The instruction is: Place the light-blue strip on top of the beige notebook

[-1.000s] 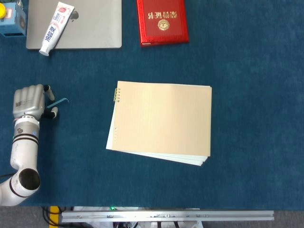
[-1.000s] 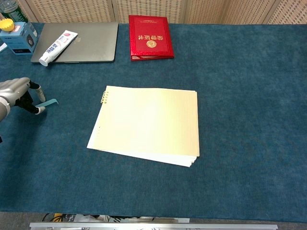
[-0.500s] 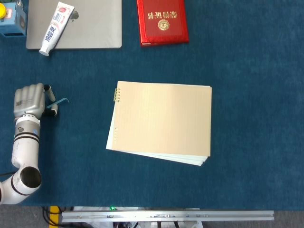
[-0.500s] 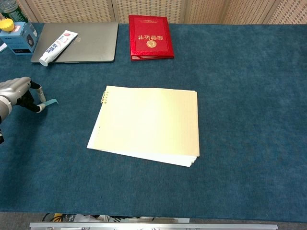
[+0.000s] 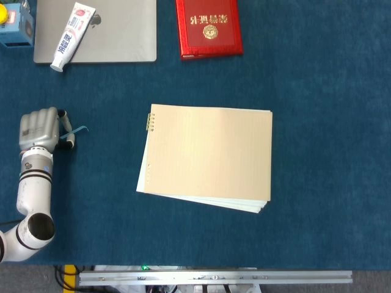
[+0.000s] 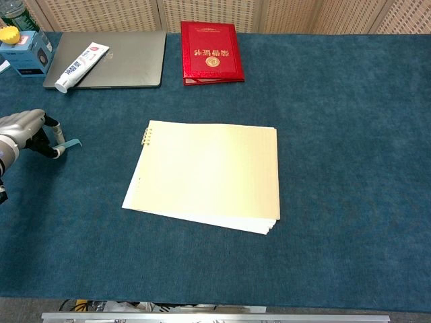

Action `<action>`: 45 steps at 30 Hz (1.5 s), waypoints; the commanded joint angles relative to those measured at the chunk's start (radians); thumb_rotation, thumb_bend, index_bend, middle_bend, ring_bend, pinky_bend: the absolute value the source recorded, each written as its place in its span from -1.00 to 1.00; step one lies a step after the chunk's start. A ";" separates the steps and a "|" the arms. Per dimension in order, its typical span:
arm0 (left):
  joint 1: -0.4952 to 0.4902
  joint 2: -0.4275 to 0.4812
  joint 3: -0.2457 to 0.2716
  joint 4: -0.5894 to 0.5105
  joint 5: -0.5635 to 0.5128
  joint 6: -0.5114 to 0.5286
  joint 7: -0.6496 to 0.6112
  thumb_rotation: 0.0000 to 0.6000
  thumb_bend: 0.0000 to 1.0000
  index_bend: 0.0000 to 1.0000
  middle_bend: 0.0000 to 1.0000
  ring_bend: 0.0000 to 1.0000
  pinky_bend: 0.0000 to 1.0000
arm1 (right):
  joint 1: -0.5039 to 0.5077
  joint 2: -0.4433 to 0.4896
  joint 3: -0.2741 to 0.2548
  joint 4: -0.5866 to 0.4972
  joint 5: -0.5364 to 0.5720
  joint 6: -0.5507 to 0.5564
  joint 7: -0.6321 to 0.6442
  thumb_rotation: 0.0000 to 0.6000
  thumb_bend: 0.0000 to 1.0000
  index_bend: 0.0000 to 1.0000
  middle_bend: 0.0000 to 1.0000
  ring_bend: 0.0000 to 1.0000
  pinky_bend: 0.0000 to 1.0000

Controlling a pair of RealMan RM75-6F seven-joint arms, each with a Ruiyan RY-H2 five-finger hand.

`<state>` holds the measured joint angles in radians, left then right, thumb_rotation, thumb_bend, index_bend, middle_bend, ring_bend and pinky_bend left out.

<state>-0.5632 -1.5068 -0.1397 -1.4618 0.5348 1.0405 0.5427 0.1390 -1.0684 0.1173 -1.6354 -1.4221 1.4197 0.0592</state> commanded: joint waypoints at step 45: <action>-0.155 0.172 0.028 -0.330 0.133 -0.197 0.000 1.00 -0.23 0.12 1.00 1.00 1.00 | -0.011 0.002 0.001 0.009 -0.005 0.012 0.013 1.00 -0.48 -0.31 -0.20 -0.19 -0.32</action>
<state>-0.7024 -1.3251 -0.1179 -1.7822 0.6744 0.8509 0.5295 0.1278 -1.0666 0.1180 -1.6265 -1.4274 1.4316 0.0727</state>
